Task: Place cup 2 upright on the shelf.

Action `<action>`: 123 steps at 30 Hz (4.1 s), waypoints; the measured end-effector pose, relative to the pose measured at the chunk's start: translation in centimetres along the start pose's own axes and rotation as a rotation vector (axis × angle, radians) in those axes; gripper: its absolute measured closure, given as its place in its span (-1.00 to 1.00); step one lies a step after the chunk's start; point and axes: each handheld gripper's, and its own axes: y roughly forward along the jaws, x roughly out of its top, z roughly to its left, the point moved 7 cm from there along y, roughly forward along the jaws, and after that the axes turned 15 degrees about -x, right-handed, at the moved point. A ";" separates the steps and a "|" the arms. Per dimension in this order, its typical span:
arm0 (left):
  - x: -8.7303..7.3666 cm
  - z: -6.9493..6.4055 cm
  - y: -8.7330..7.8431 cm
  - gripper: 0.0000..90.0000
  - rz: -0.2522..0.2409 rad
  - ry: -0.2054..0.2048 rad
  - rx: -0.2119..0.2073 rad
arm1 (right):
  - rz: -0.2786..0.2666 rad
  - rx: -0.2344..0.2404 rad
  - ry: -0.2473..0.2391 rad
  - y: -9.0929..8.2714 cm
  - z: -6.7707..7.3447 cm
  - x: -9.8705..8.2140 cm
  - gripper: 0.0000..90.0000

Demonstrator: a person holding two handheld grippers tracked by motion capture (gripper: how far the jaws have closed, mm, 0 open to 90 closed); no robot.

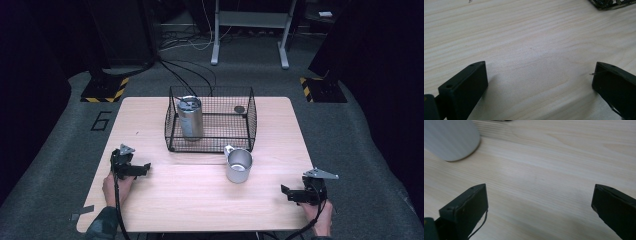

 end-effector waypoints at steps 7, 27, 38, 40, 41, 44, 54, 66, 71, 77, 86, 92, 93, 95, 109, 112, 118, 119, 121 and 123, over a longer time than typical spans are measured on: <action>0.0 0.1 -0.1 -1.00 0.016 0.018 0.001 | -0.035 0.059 -0.059 -1.7 3.0 2.4 -0.98; 0.2 -0.1 0.2 -0.99 0.002 0.010 -0.009 | -0.049 0.158 -0.232 -1.7 11.5 8.2 -1.00; 0.2 -0.1 0.2 -0.99 0.004 0.014 -0.009 | -0.020 0.167 -0.291 0.9 14.1 10.2 -1.00; 0.2 0.0 0.1 -0.99 0.021 0.026 -0.010 | -0.012 0.163 -0.306 1.5 14.3 10.5 -1.00; 0.2 0.0 0.2 -0.99 0.019 0.024 -0.010 | -0.010 0.164 -0.304 1.8 14.5 10.6 -1.00; 0.2 0.0 0.2 -0.99 0.019 0.025 -0.011 | -0.003 0.160 -0.314 2.5 14.9 10.7 -1.00; 0.1 -0.1 0.2 -0.99 0.024 0.019 -0.014 | 0.015 0.146 -0.307 3.3 15.8 10.8 -0.90; 0.2 -0.1 0.2 -0.99 0.025 0.020 -0.014 | -0.009 0.141 -0.344 3.3 15.8 10.9 -0.88; 0.1 -0.1 0.2 -0.99 0.026 0.020 -0.015 | -0.008 0.145 -0.358 3.1 15.9 10.8 -0.88; 0.2 -0.1 0.2 -0.99 0.025 0.020 -0.015 | -0.015 0.158 -0.365 2.6 16.0 11.2 -0.88; 0.4 -0.1 0.4 -1.00 0.000 0.012 -0.002 | -0.014 0.177 -0.370 1.4 16.0 12.0 -0.88; 0.3 -0.1 0.3 -1.00 0.015 0.012 0.004 | -0.032 0.191 -0.363 0.6 15.8 12.9 -0.88; 0.3 -0.1 0.3 -1.00 0.014 0.011 0.005 | -0.027 0.192 -0.353 0.3 15.8 13.0 -0.88; 0.3 -0.1 0.3 -1.00 0.015 0.012 0.005 | -0.030 0.196 -0.356 0.0 15.7 13.3 -0.88; 0.3 -0.1 0.3 -1.00 0.020 0.010 0.007 | -0.068 0.221 -0.367 -1.6 15.7 15.9 -0.88; 0.3 -0.1 0.3 -1.00 0.016 0.011 0.007 | -0.070 0.218 -0.367 -1.9 15.8 16.5 -0.87; 0.3 -0.1 0.3 -1.00 0.020 0.010 0.007 | -0.091 0.225 -0.358 -2.5 15.6 17.8 -0.87; 0.3 -0.1 0.3 -1.00 0.021 0.010 0.008 | -0.096 0.227 -0.368 -2.6 15.5 18.0 -0.88; 0.3 -0.1 0.3 -1.00 0.016 0.011 0.008 | -0.104 0.224 -0.362 -2.8 15.5 18.6 -0.88; 0.3 -0.1 0.3 -1.00 0.016 0.011 0.008 | -0.113 0.229 -0.350 -3.0 15.4 19.1 -0.87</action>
